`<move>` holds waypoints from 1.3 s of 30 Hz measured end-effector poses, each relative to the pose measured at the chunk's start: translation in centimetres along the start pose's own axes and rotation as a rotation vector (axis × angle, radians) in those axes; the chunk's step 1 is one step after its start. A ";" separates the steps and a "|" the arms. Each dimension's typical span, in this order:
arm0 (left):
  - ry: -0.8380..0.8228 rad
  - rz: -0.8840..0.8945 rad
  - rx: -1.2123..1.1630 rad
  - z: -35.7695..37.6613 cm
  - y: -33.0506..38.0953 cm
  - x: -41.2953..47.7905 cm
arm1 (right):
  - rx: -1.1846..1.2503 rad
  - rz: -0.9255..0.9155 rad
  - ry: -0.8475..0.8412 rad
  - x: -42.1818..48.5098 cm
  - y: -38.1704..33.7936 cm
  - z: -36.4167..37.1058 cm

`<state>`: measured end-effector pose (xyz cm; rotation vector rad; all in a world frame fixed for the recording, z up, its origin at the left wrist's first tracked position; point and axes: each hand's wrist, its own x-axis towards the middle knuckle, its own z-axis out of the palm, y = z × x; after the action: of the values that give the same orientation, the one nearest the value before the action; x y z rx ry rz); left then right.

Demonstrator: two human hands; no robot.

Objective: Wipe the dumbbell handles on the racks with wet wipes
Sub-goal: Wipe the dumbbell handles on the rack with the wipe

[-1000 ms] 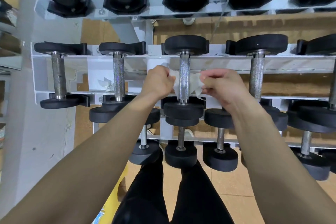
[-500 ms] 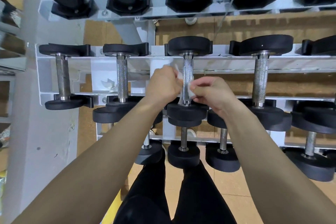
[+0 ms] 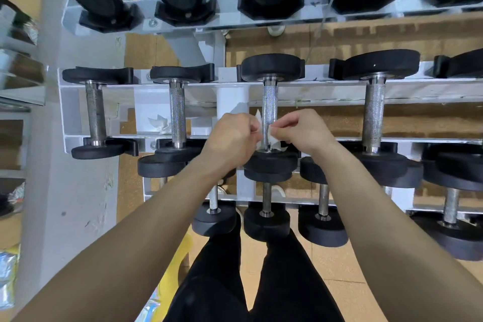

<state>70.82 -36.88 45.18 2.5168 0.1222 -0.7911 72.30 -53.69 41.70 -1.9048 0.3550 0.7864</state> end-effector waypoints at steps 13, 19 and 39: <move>0.077 -0.055 0.028 1.5 -0.1 1.0 | -0.059 -0.053 -0.206 -1.5 -1.4 -0.9; 0.063 0.031 -0.024 1.3 -0.4 -1.2 | 0.096 0.015 0.081 -0.2 0.5 0.4; -0.322 -0.325 -1.227 -0.4 -1.0 -7.5 | 0.702 0.059 -0.473 -10.6 -2.6 -1.8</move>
<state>64.61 -35.35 49.22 1.2108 0.6797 -0.8516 66.54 -55.12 51.01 -1.0236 0.3323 0.9654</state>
